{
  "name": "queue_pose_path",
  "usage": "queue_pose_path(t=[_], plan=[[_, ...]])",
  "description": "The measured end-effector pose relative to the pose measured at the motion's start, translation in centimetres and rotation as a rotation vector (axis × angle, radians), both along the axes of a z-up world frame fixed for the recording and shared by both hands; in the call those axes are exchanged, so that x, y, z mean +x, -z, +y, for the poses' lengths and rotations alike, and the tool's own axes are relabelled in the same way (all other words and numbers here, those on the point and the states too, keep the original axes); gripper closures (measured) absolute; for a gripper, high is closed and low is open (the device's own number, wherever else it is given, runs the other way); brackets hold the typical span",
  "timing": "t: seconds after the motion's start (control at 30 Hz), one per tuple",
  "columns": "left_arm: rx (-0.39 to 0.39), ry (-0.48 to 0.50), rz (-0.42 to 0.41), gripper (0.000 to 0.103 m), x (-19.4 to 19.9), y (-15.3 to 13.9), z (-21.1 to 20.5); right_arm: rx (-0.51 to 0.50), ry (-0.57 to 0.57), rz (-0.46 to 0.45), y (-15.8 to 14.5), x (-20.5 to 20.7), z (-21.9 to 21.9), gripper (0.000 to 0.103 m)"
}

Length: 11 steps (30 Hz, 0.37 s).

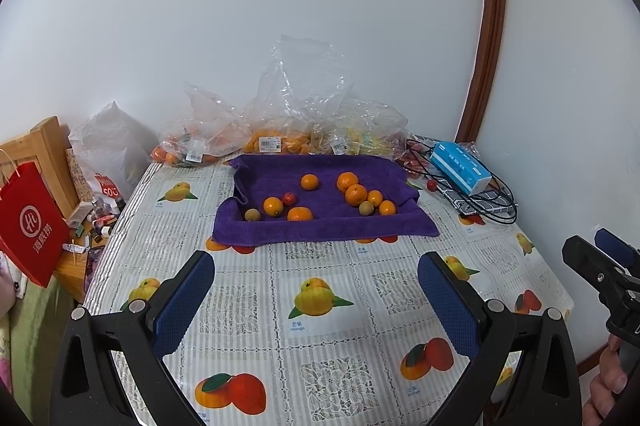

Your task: Organize fruits

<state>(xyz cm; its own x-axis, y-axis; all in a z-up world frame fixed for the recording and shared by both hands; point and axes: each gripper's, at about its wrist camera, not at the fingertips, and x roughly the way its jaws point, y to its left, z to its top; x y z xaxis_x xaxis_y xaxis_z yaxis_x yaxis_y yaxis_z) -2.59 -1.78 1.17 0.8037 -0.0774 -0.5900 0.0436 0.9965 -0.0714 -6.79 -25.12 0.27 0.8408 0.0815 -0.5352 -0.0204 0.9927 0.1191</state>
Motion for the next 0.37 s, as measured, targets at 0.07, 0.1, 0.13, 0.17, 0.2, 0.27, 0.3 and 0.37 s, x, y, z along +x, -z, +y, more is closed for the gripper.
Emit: queue_pose_path(t=[0.07,0.1,0.13,0.17,0.2,0.27,0.3,0.37], plan=[[-0.004,0.0,-0.002,0.0,0.0,0.0,0.2,-0.003,-0.002,-0.006,-0.1,0.1,0.0,0.0],[-0.003,-0.003,-0.001,0.0,0.0,0.0,0.2,-0.003,-0.003,-0.007,-0.1,0.1,0.0,0.0],[-0.001,-0.006,-0.001,0.0,0.0,0.1,0.2,-0.003,-0.003,-0.009,0.0,0.2,0.0,0.0],[0.001,-0.007,-0.001,0.0,0.1,0.2,0.3,-0.004,-0.003,-0.009,0.1,0.3,0.1,0.0],[0.004,-0.009,0.0,0.0,0.3,0.3,0.4,-0.004,-0.003,-0.009,0.1,0.4,0.1,0.0],[0.008,-0.015,0.004,0.0,0.7,0.5,0.5,-0.005,-0.002,-0.006,0.4,0.4,0.2,0.0],[0.007,-0.016,0.007,0.0,0.9,0.6,0.6,-0.005,-0.003,-0.006,0.5,0.5,0.2,0.0],[0.001,-0.019,0.013,0.0,1.4,0.9,0.9,-0.007,-0.003,-0.007,0.7,0.8,0.3,0.0]])
